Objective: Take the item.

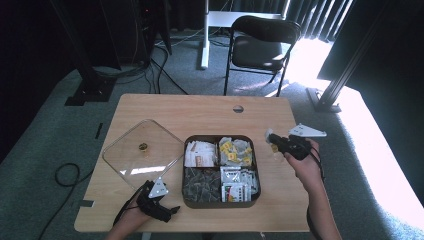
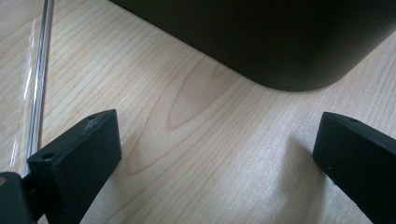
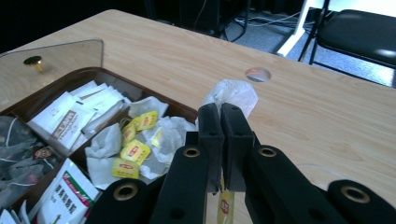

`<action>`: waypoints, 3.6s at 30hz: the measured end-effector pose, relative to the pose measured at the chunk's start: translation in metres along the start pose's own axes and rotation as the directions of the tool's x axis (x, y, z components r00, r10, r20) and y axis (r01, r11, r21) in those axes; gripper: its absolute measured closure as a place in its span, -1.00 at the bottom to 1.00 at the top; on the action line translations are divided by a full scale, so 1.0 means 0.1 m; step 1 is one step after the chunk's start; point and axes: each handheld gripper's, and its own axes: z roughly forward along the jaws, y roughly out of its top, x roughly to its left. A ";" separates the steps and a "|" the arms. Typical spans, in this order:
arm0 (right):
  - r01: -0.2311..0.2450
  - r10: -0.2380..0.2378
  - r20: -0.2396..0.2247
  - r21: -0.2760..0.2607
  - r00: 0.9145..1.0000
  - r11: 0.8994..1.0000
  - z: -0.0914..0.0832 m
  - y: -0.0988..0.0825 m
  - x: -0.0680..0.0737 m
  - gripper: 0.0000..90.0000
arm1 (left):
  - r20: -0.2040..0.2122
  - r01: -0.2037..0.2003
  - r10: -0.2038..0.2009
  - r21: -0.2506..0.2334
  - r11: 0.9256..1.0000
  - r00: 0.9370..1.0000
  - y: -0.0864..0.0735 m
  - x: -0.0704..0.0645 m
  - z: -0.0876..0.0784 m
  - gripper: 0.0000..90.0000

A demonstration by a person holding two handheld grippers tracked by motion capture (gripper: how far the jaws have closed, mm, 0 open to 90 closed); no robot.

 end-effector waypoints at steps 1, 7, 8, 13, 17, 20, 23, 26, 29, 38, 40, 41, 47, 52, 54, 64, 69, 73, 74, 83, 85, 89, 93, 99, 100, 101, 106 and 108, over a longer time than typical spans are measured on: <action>-0.005 0.005 0.005 -0.002 1.000 1.000 -0.01 0.00 -0.03 0.96 | 0.000 -0.001 0.001 0.000 1.000 1.000 0.00 0.00 0.00 -0.97; -0.032 0.032 0.044 -0.014 0.999 0.999 -0.08 -0.02 -0.19 0.96 | 0.001 0.001 -0.001 0.000 1.000 1.000 0.00 0.00 0.00 -0.97; -0.035 0.036 0.051 -0.016 0.998 0.999 -0.09 -0.02 -0.22 0.96 | 0.001 0.001 -0.001 0.000 1.000 1.000 0.00 0.00 0.00 -0.97; -0.057 0.058 0.077 -0.016 0.995 0.998 -0.09 -0.04 -0.34 0.96 | 0.001 0.001 -0.001 0.000 1.000 1.000 0.00 0.00 0.00 -0.97; -0.071 0.072 0.095 -0.010 0.993 0.997 -0.08 -0.08 -0.41 0.96 | 0.001 0.001 -0.001 0.000 1.000 1.000 0.00 0.00 0.00 -0.97; -0.075 0.075 0.109 -0.005 0.991 0.997 -0.06 -0.10 -0.45 0.96 | 0.001 0.001 -0.001 0.000 1.000 1.000 0.00 0.00 0.00 -0.97; -0.085 0.085 0.119 -0.004 0.989 0.996 -0.05 -0.11 -0.49 0.96 | 0.001 0.001 -0.001 0.000 1.000 1.000 0.00 0.00 0.00 -0.97; -0.096 0.096 0.123 -0.005 0.988 0.995 -0.03 -0.14 -0.52 0.95 | 0.001 0.001 -0.001 0.000 1.000 1.000 0.00 0.00 0.00 -0.97; -0.102 0.101 0.126 0.002 0.987 0.995 -0.01 -0.17 -0.54 0.95 | 0.001 0.001 -0.001 0.000 1.000 1.000 0.00 0.00 0.00 -0.97; -0.129 0.125 0.133 0.018 0.983 0.992 0.07 -0.27 -0.59 0.94 | 0.001 0.001 -0.001 0.000 1.000 1.000 0.00 0.00 0.00 -0.97; -0.138 0.134 0.136 0.024 0.982 0.990 0.09 -0.30 -0.60 0.93 | 0.001 0.001 -0.001 0.000 1.000 1.000 0.00 0.00 0.00 -0.97; -0.146 0.141 0.137 0.027 0.981 0.989 0.09 -0.32 -0.60 0.92 | 0.001 0.001 -0.001 0.000 1.000 1.000 0.00 0.00 0.00 -0.97; -0.169 0.162 0.135 0.041 0.977 0.985 0.11 -0.37 -0.62 0.78 | 0.001 0.001 -0.001 0.000 1.000 1.000 0.00 0.00 0.00 -0.97; -0.171 0.164 0.133 0.040 0.977 0.984 0.07 -0.37 -0.59 0.64 | 0.001 0.001 -0.001 0.000 1.000 1.000 0.00 0.00 0.00 -0.97; -0.171 0.165 0.123 0.037 0.978 0.985 0.06 -0.36 -0.58 0.59 | 0.001 0.001 -0.001 0.000 1.000 1.000 0.00 0.00 0.00 -0.97; -0.147 0.145 0.076 0.024 0.986 0.989 0.03 -0.33 -0.50 0.37 | 0.001 0.001 -0.001 0.000 1.000 1.000 0.00 0.00 0.00 -0.97; -0.137 0.137 0.062 -0.006 0.989 0.991 0.01 -0.32 -0.43 0.24 | 0.002 0.001 -0.001 0.001 1.000 1.000 0.00 0.00 0.00 -0.97; -0.129 0.130 0.042 -0.021 0.991 0.991 -0.01 -0.31 -0.37 0.19 | 0.002 0.001 -0.001 0.001 1.000 1.000 0.00 0.00 0.00 -0.97; -0.134 0.134 0.030 -0.028 0.990 0.991 -0.02 -0.31 -0.36 0.17 | 0.002 0.000 0.000 0.001 1.000 1.000 0.00 0.00 0.00 -0.97; -0.115 0.114 -0.032 -0.035 0.993 0.993 -0.08 -0.36 -0.23 -0.10 | 0.002 0.000 0.000 0.001 1.000 1.000 0.00 0.00 0.00 -0.97; -0.104 0.103 -0.042 -0.035 0.994 0.994 -0.10 -0.37 -0.20 -0.13 | 0.001 0.001 -0.001 0.000 1.000 1.000 0.00 0.00 0.00 -0.97; -0.097 0.094 -0.071 -0.039 0.993 0.994 -0.12 -0.43 -0.15 -0.28 | 0.001 0.001 -0.001 0.000 1.000 1.000 0.00 0.00 0.00 -0.97; -0.090 0.085 -0.081 -0.051 0.993 0.995 -0.14 -0.49 -0.09 -0.46 | 0.001 0.001 -0.001 0.000 1.000 1.000 0.00 0.00 0.00 -0.97; -0.058 0.054 -0.102 -0.042 0.993 0.997 -0.16 -0.57 0.04 -0.57 | 0.001 0.000 0.000 0.001 1.000 1.000 0.00 0.00 0.00 -0.97; -0.055 0.051 -0.107 -0.040 0.993 0.998 -0.17 -0.59 0.06 -0.57 | 0.001 0.000 0.000 0.000 1.000 1.000 0.00 0.00 0.00 -0.97; -0.056 0.052 -0.111 -0.037 0.992 0.998 -0.17 -0.62 0.07 -0.57 | 0.001 0.000 0.000 0.000 1.000 1.000 0.00 0.00 0.00 -0.97; -0.061 0.057 -0.131 -0.030 0.990 0.998 -0.19 -0.74 0.14 -0.58 | 0.001 0.003 -0.003 -0.002 1.000 1.000 0.00 0.00 0.00 -0.97; -0.057 0.053 -0.137 -0.022 0.989 0.998 -0.19 -0.78 0.16 -0.58 | 0.001 0.001 -0.001 0.000 1.000 1.000 0.00 0.00 0.00 -0.97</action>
